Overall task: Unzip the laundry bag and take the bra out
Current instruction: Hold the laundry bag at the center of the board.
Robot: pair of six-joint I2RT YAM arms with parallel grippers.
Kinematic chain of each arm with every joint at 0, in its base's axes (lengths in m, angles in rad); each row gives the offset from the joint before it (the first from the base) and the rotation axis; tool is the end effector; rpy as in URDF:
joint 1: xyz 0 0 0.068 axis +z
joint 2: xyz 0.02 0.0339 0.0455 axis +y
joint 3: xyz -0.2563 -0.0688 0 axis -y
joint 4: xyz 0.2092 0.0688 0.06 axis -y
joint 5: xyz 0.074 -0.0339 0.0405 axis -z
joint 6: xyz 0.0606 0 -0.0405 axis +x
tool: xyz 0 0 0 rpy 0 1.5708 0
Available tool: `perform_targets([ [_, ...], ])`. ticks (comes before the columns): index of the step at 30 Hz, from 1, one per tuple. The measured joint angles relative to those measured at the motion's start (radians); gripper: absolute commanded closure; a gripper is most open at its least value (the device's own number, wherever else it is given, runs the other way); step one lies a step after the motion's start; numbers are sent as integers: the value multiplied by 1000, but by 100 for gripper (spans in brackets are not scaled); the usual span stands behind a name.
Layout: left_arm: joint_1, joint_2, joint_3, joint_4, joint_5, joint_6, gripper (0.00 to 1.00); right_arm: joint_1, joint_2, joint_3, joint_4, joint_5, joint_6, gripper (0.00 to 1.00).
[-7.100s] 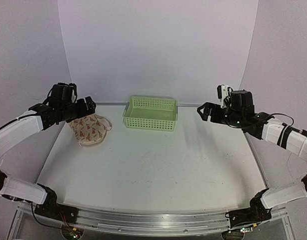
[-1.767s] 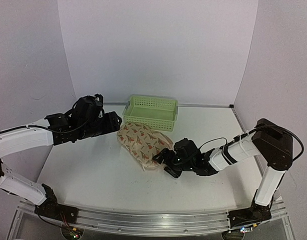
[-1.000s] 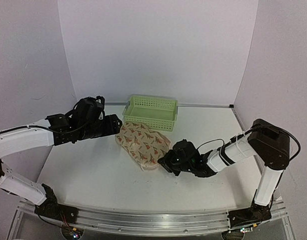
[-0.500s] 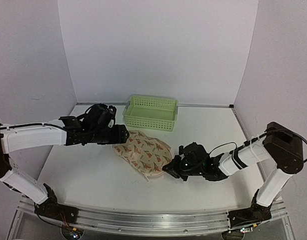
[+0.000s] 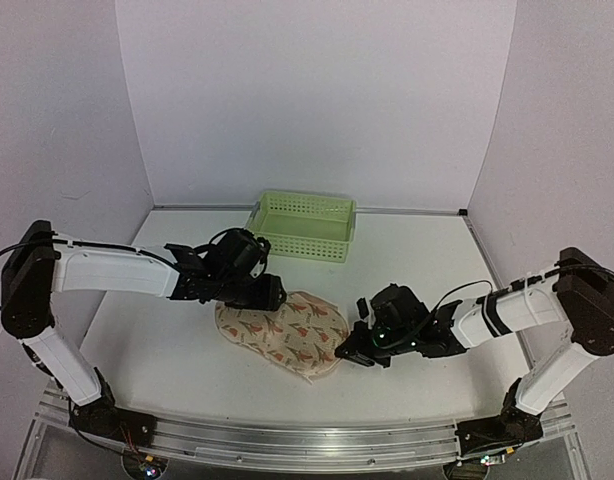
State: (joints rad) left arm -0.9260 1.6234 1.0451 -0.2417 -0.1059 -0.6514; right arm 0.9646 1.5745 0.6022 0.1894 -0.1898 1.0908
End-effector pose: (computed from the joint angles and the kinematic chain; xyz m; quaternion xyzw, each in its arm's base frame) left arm 0.2053 -0.2623 0.2072 0.1079 0.9230 -0.2250 0.2930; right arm 0.1519 0.2391 0.1366 0.0217 0.9197 0.3723 0.1226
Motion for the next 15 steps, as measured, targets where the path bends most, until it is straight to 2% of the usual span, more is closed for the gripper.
perform_targets([
  [7,0,21,-23,8,-2,0,56,0,4,38,-95,24,-50,100],
  [15,16,2,-91,-5,-11,-3,58,-8,13,106,-177,80,-92,100],
])
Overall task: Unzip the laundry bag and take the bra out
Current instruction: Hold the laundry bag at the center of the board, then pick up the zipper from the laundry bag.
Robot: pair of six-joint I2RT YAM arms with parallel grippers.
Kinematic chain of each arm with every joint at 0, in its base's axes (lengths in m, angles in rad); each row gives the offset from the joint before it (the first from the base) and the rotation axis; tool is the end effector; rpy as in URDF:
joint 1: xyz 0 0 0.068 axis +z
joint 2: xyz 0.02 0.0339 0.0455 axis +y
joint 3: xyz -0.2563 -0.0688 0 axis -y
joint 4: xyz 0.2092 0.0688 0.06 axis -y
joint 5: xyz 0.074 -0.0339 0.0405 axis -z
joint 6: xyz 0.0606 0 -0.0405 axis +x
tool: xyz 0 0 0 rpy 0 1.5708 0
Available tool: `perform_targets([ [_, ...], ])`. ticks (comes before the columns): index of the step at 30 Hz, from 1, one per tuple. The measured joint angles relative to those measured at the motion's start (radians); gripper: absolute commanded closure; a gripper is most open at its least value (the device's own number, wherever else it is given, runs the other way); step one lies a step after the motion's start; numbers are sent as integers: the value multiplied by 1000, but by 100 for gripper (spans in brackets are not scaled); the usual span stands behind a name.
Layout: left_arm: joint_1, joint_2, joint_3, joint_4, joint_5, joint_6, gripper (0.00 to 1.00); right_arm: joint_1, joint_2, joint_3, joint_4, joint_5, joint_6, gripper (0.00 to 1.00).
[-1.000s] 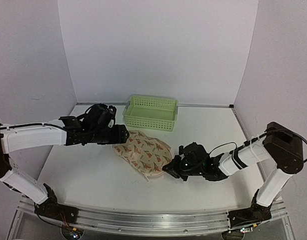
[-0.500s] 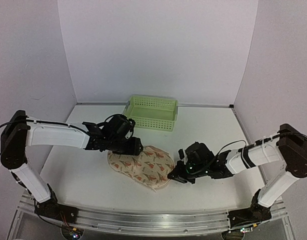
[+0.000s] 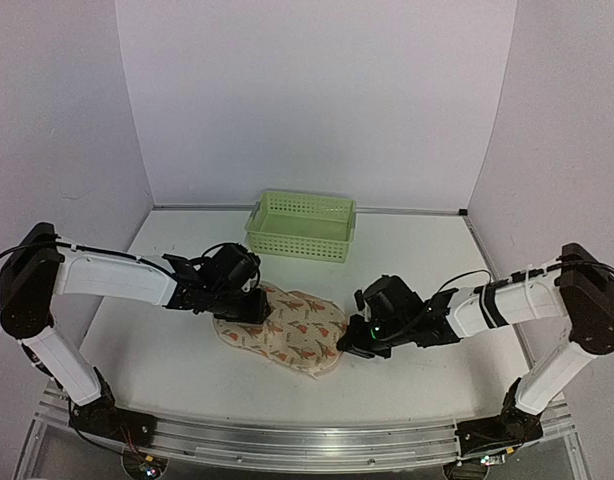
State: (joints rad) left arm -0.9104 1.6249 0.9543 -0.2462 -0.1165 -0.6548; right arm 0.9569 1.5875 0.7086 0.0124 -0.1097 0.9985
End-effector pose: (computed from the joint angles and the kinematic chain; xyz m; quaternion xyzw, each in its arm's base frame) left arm 0.1998 -0.2458 0.1799 0.1019 0.9401 -0.1870 0.2662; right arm 0.1621 0.2416 0.1447 0.0006 0.9374 0.3143 0.1498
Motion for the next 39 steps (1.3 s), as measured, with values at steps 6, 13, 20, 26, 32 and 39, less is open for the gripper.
perform_targets([
  [6,28,-45,-43,-24,-22,-7,68,-15,46,52,-12,6,-12,100],
  [13,74,15,-42,-12,-24,2,74,-21,51,64,-17,6,-27,88],
  [20,102,108,-42,66,-9,6,79,-21,49,72,-30,0,-70,62],
  [26,129,142,-39,141,11,12,80,-20,-39,25,-29,-45,-140,50],
  [32,140,154,-37,172,39,12,80,31,-166,-48,-13,-125,-241,47],
  [39,148,161,-31,178,72,12,80,118,-159,-61,18,-126,-337,46],
])
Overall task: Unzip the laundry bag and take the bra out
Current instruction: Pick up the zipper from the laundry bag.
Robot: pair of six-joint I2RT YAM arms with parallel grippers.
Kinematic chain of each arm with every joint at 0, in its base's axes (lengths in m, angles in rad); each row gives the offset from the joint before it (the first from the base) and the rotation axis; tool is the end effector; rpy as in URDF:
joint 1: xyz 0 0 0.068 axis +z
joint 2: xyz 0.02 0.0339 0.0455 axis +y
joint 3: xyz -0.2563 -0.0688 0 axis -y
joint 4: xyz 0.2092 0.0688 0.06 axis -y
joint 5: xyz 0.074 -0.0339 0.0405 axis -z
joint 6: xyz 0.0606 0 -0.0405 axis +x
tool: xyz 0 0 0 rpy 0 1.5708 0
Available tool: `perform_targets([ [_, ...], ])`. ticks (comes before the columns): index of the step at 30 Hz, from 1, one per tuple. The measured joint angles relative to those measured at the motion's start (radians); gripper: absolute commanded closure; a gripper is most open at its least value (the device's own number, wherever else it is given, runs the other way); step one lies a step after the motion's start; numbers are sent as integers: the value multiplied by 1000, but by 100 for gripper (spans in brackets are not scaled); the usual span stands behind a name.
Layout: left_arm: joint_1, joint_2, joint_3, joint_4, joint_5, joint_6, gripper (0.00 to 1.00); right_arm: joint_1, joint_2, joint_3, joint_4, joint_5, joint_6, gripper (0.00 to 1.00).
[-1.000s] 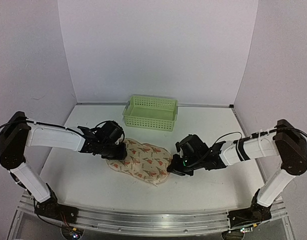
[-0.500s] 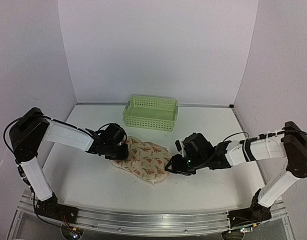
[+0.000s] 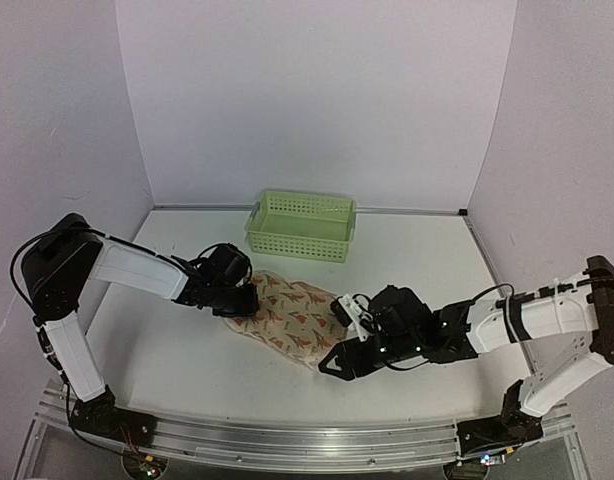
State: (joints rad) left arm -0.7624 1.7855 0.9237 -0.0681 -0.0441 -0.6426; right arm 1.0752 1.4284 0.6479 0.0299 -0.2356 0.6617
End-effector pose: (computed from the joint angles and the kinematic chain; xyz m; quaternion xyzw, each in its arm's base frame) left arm 0.2454 -0.2307 0.1364 0.0499 0.9476 -0.1875 0.2539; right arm 0.1168 0.2457 0.1720 -0.2328 0.8817 0.3719 0.1735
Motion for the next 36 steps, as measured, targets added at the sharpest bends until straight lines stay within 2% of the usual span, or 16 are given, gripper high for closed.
perform_targets([
  [8,6,8,5,9,34,0,81,109,135,7,80,189,-133,49],
  [18,6,25,19,20,63,0,81,161,225,13,182,431,-250,53],
  [36,6,36,26,26,72,-2,81,287,269,37,137,627,-204,61],
])
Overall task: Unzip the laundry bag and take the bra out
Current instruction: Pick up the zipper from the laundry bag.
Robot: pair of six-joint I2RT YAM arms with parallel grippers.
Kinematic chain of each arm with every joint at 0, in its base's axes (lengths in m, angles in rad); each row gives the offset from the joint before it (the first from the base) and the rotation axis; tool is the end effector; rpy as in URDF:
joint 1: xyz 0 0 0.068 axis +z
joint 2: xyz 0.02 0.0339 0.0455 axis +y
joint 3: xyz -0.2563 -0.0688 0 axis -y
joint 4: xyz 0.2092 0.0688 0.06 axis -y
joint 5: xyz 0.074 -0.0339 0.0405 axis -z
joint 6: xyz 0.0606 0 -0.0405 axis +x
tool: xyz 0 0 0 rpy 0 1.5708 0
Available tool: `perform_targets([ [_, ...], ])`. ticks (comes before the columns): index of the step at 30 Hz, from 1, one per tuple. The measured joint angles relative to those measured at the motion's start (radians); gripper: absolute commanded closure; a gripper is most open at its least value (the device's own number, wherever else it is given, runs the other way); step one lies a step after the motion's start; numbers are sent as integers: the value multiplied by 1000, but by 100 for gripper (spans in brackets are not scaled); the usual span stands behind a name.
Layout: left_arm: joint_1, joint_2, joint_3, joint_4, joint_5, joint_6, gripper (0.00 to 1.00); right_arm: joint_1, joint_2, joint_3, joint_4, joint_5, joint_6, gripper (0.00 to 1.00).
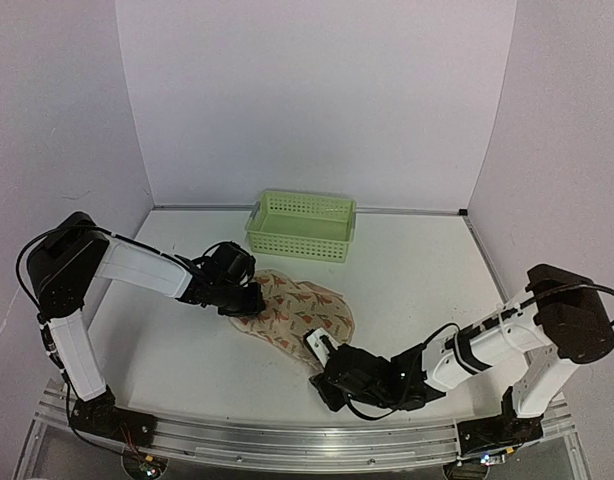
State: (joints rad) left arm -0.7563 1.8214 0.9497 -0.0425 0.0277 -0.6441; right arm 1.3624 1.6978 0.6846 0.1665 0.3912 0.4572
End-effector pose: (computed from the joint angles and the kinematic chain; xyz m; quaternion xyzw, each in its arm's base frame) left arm 0.2507 -0.2388 0.1337 0.0575 0.9448 -0.2178 0.2381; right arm 0.0847 0.2889 0.1246 -0.3393 0.8551 0.1627 0.3568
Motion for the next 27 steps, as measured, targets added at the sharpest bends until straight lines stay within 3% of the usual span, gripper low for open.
perform_targets([
  [17,0,0,0,0,1,-2,81,0,135,106,-45,94,-27,72],
  [27,1,0,-1,0,4,-2,82,0,179,150,-84,144,-37,85],
])
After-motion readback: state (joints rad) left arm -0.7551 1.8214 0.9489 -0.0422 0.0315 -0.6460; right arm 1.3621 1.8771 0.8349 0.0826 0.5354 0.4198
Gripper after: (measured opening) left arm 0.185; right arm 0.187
